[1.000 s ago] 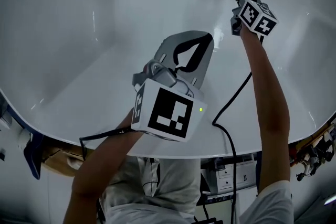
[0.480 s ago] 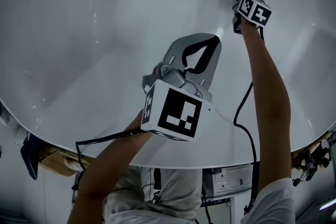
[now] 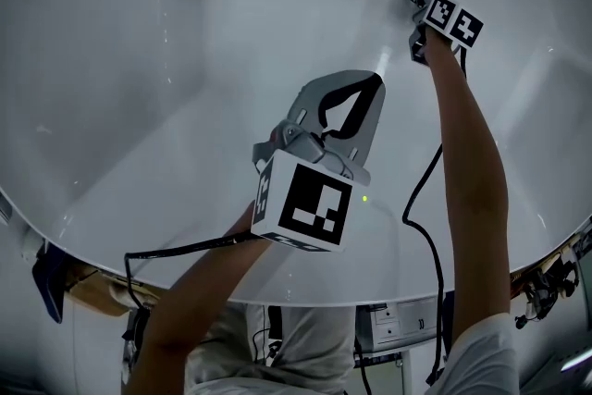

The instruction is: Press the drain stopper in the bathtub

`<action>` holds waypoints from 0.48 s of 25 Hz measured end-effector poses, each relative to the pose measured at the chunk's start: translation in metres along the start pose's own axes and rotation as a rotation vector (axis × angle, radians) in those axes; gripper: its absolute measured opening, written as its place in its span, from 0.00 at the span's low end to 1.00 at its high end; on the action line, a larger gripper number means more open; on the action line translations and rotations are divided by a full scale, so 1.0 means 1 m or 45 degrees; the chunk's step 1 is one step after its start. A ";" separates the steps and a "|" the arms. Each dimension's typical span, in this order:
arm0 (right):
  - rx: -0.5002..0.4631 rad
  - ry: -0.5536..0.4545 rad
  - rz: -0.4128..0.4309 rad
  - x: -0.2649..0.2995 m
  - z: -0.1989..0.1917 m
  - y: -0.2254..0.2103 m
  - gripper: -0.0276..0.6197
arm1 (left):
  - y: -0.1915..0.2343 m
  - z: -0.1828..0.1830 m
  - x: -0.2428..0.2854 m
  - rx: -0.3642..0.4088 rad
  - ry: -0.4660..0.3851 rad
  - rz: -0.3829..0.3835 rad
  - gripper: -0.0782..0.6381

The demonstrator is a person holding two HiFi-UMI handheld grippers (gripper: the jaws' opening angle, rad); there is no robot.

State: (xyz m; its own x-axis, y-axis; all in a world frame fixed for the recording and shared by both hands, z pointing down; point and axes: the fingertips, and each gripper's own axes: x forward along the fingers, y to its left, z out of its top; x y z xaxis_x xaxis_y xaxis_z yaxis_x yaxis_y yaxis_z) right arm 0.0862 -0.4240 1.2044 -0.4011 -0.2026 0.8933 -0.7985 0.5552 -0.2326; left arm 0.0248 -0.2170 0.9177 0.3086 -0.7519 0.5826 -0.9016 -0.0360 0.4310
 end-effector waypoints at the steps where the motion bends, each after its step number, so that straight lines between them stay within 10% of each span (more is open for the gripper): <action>1: 0.025 -0.006 0.013 0.000 0.001 0.000 0.04 | -0.001 0.001 0.000 -0.003 -0.002 0.000 0.11; 12: -0.038 -0.013 -0.016 -0.001 -0.002 0.003 0.05 | -0.003 0.006 0.001 -0.001 -0.020 0.015 0.11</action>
State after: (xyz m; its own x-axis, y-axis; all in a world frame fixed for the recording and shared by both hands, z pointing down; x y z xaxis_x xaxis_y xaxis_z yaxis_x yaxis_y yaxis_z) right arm 0.0845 -0.4208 1.2035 -0.3956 -0.2181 0.8921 -0.7899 0.5764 -0.2094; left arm 0.0260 -0.2216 0.9123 0.2931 -0.7624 0.5770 -0.9050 -0.0267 0.4245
